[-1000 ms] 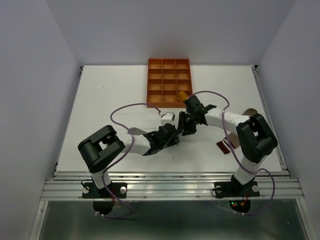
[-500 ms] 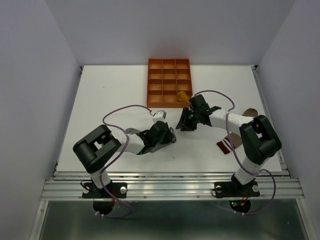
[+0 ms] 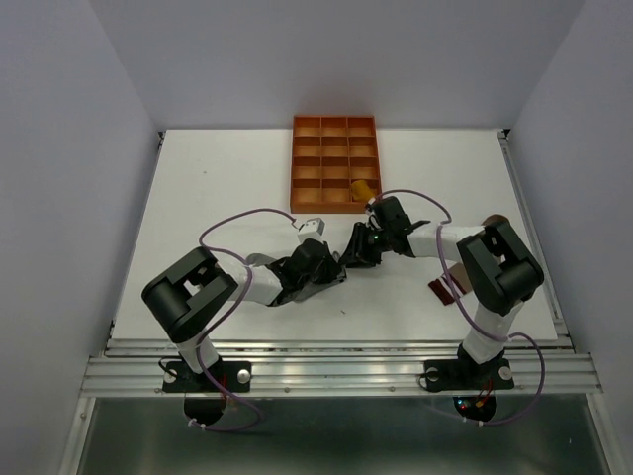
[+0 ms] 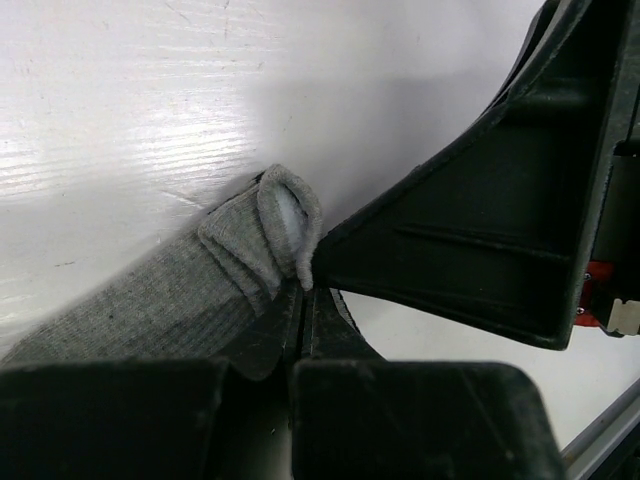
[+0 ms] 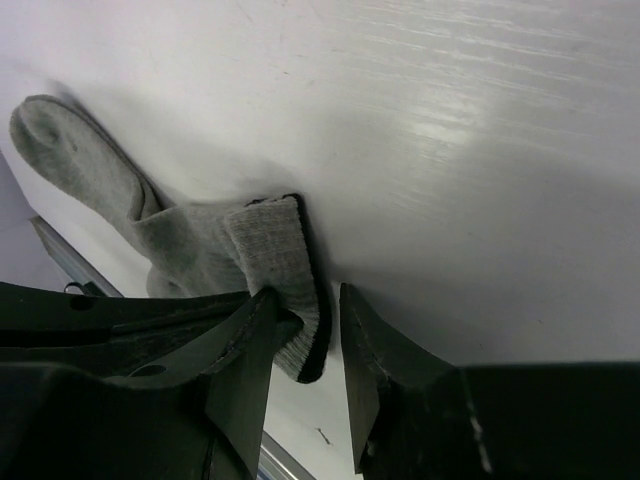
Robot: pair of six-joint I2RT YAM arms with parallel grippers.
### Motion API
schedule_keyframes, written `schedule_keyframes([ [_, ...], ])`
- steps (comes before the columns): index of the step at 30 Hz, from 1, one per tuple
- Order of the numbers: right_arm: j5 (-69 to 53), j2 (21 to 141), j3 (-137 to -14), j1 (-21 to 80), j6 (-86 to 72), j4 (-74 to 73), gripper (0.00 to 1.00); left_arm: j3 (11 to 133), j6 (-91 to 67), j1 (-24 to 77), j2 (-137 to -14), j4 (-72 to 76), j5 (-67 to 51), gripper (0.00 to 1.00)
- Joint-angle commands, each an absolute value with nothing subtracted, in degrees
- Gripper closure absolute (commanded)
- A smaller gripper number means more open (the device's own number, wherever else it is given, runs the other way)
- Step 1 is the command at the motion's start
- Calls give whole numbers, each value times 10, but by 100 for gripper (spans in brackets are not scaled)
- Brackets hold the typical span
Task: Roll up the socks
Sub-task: Roll the sock at the center of the board.
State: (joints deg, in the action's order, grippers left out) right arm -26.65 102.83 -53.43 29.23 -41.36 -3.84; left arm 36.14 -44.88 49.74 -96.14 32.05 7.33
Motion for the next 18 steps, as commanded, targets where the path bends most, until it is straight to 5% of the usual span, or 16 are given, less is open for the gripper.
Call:
schedule_keyframes([
  [1, -288, 1058, -521, 307, -407, -7, 63, 334, -426, 491, -968, 244, 80, 100],
  [9, -303, 1090, -505, 317, -437, 51, 76, 330, -421, 490, -965, 257, 70, 100],
  [12, -306, 1088, -503, 317, -438, 63, 98, 325, -422, 491, -958, 258, 74, 100],
  [18, -216, 1015, -490, 317, -408, 49, 99, 322, -443, 491, -912, 228, 93, 99],
])
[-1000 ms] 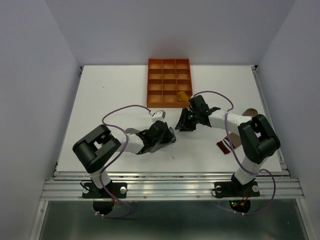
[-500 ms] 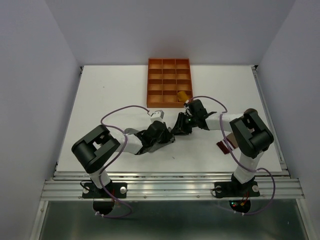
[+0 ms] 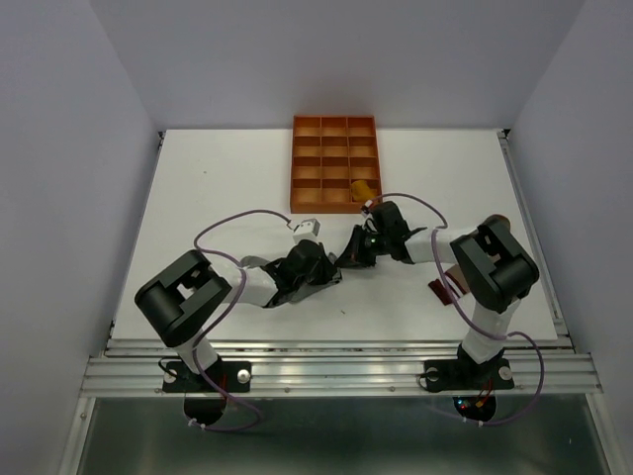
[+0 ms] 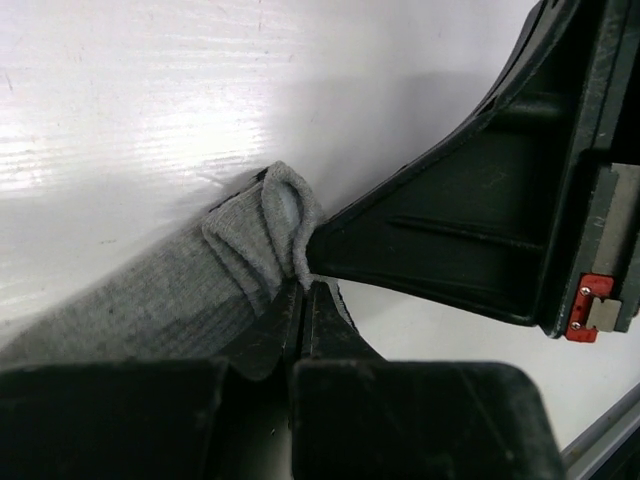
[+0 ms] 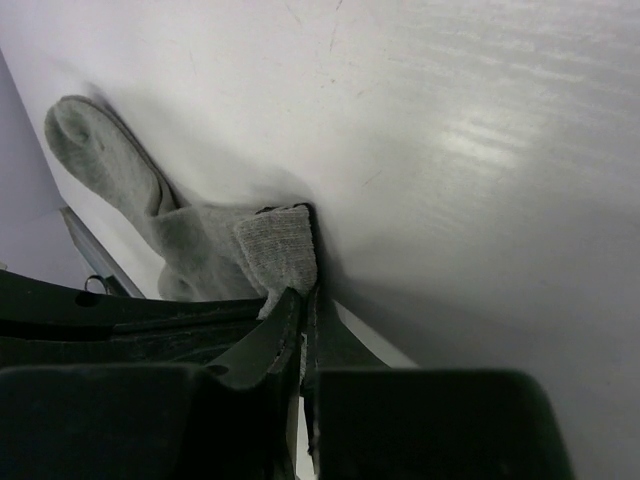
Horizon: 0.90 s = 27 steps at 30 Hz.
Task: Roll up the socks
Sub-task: Roll the sock at the center of the board.
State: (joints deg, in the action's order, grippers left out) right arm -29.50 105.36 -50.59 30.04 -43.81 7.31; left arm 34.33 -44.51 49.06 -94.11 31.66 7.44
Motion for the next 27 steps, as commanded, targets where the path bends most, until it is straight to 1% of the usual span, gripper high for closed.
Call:
schedule_keyframes([
  [1, -197, 1006, -495, 317, -398, 34, 99, 323, -447, 490, -902, 220, 96, 97],
  [3, -137, 983, -505, 317, -368, -32, 99, 325, -448, 491, -881, 211, 96, 89],
  [4, -120, 974, -508, 317, -360, -45, 99, 326, -454, 491, -862, 196, 98, 84],
  [5, -92, 959, -508, 317, -346, -64, 99, 329, -454, 491, -851, 190, 98, 68],
  [6, -80, 952, -509, 317, -339, -75, 99, 331, -453, 491, -844, 183, 99, 67],
  [7, -69, 945, -512, 317, -328, -95, 99, 334, -455, 491, -830, 161, 102, 62],
  [12, -3, 917, -541, 317, -292, -166, 99, 346, -467, 491, -795, 113, 108, 62],
  [13, 37, 916, -553, 317, -280, -207, 99, 342, -471, 491, -781, 106, 108, 62],
  [15, 68, 918, -585, 317, -271, -246, 99, 334, -481, 490, -765, 102, 113, 62],
  [16, 107, 918, -593, 317, -267, -261, 99, 329, -483, 490, -747, 101, 116, 62],
  [18, 145, 920, -619, 317, -262, -309, 99, 316, -496, 487, -730, 95, 123, 62],
  [24, 285, 949, -677, 347, -268, -411, 99, 285, -515, 483, -671, 72, 136, 62],
  [27, 329, 982, -713, 372, -274, -454, 99, 273, -523, 480, -656, 69, 139, 62],
])
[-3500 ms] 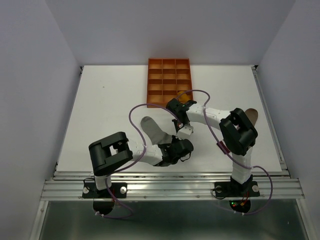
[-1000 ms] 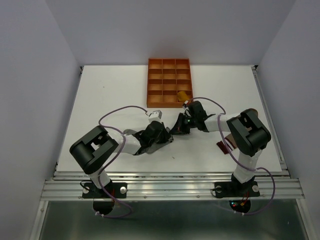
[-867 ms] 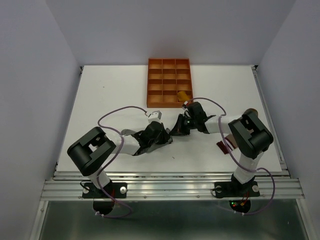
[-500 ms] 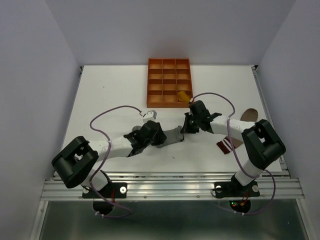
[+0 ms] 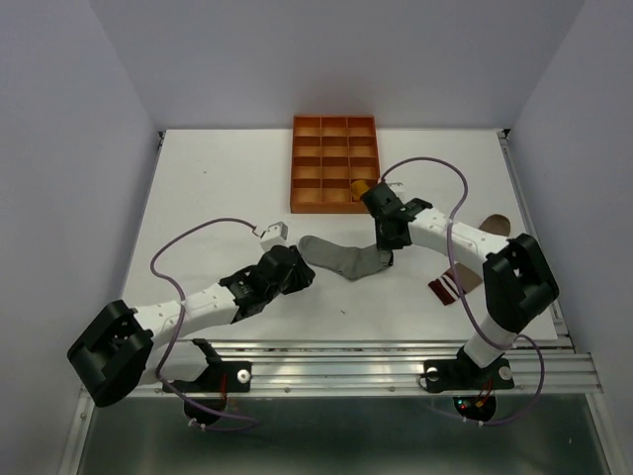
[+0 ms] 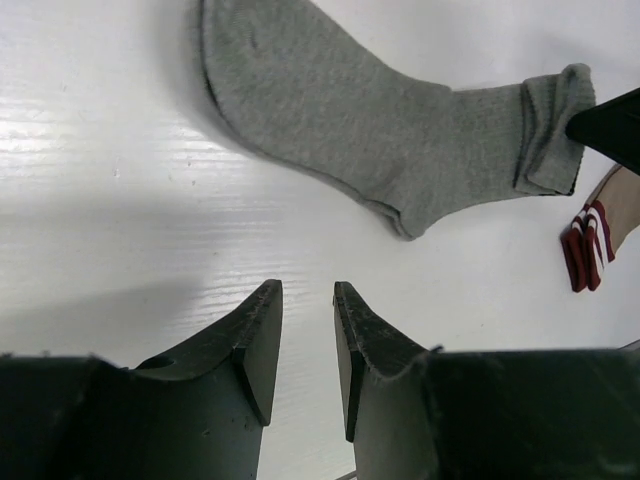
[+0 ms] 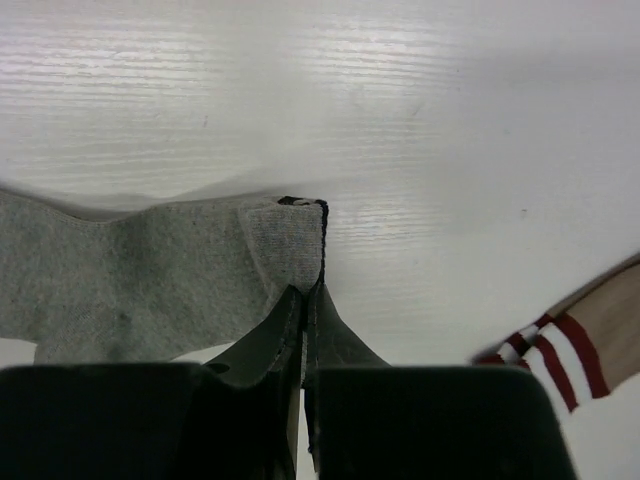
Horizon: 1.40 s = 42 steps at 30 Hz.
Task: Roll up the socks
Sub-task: Roll the sock at the center of the board.
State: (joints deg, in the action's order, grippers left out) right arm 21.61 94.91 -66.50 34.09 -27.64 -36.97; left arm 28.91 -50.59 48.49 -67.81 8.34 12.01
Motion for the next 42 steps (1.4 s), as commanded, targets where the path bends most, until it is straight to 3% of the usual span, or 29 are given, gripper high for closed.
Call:
schedule_keyframes([
  [1, 338, 991, -722, 378, -279, -474, 99, 272, -527, 479, -652, 62, 139, 62],
  [13, 452, 1147, -866, 438, -326, -597, 99, 247, -548, 477, -591, 25, 149, 62],
  [23, 468, 1287, -975, 512, -386, -688, 99, 234, -562, 476, -576, 18, 154, 62],
  [32, 345, 1320, -985, 538, -368, -606, 93, 212, -584, 476, -537, 21, 147, 62],
  [42, 172, 1300, -939, 532, -376, -491, 75, 183, -613, 477, -490, 23, 141, 62],
])
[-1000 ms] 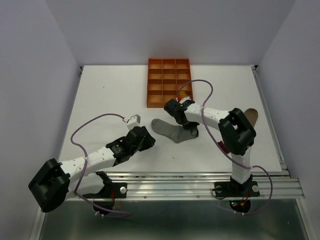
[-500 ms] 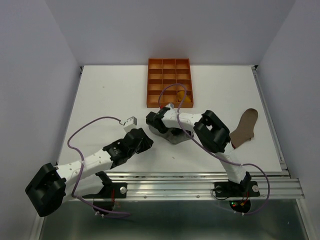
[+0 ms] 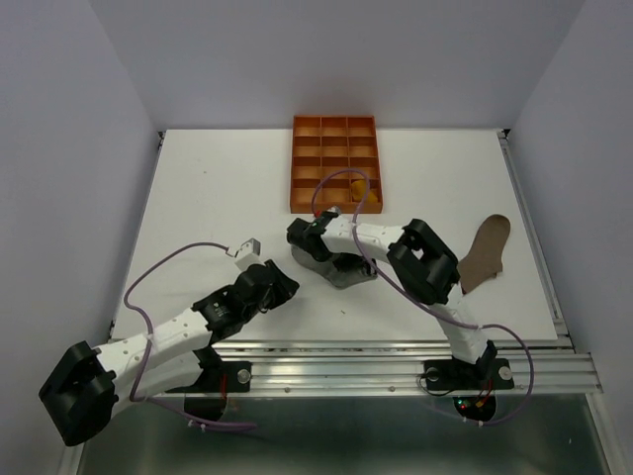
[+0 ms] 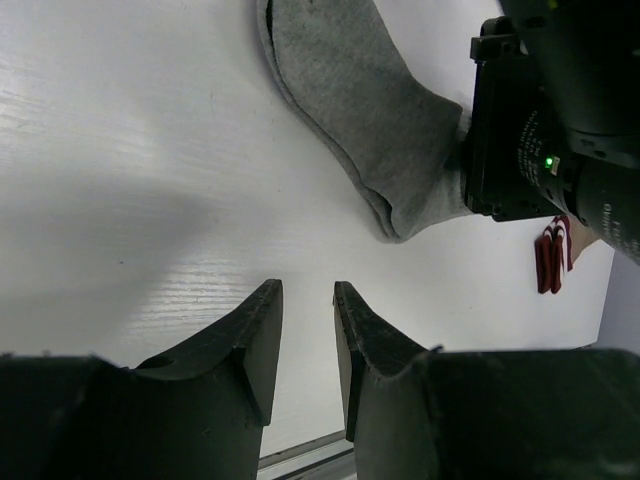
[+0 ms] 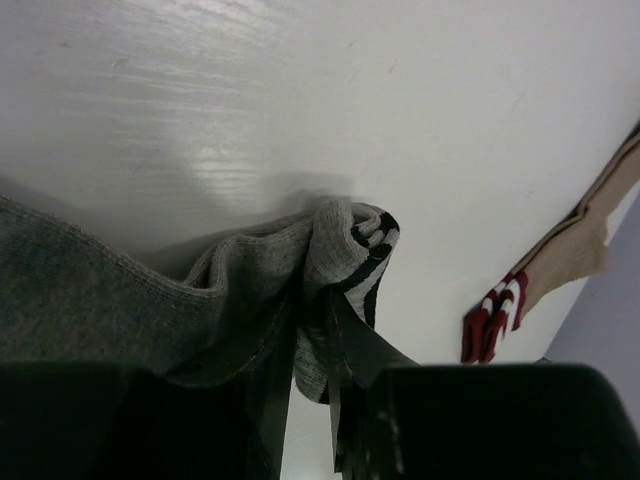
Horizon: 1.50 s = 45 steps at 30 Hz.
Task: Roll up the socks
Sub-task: Roll the sock at the center of the board.
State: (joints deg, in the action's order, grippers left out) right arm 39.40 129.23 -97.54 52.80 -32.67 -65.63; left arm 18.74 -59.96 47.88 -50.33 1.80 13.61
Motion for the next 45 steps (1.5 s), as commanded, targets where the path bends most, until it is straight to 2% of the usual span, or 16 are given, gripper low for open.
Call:
schedule_keyframes([
  [1, 154, 1288, -931, 520, -376, -480, 71, 185, -613, 477, -490, 23, 141, 62],
  [4, 70, 1252, -886, 488, -397, -427, 68, 195, -609, 478, -506, 25, 143, 63],
  [8, 64, 1220, -852, 463, -431, -394, 61, 206, -606, 480, -535, 47, 135, 63],
  [14, -43, 1209, -820, 444, -453, -336, 60, 249, -580, 497, -616, 127, 105, 63],
  [19, -98, 1188, -781, 425, -482, -287, 61, 334, -545, 557, -709, 135, 130, 63],
  [25, -102, 1180, -766, 420, -493, -280, 60, 400, -491, 579, -793, 137, 157, 61],
  [29, -98, 1175, -761, 420, -494, -275, 60, 454, -492, 578, -853, 67, 197, 58],
  [31, -102, 1175, -761, 420, -492, -275, 60, 458, -503, 578, -864, 48, 210, 54],
  [45, -101, 1185, -765, 415, -490, -276, 60, 422, -570, 560, -856, -14, 237, 53],
])
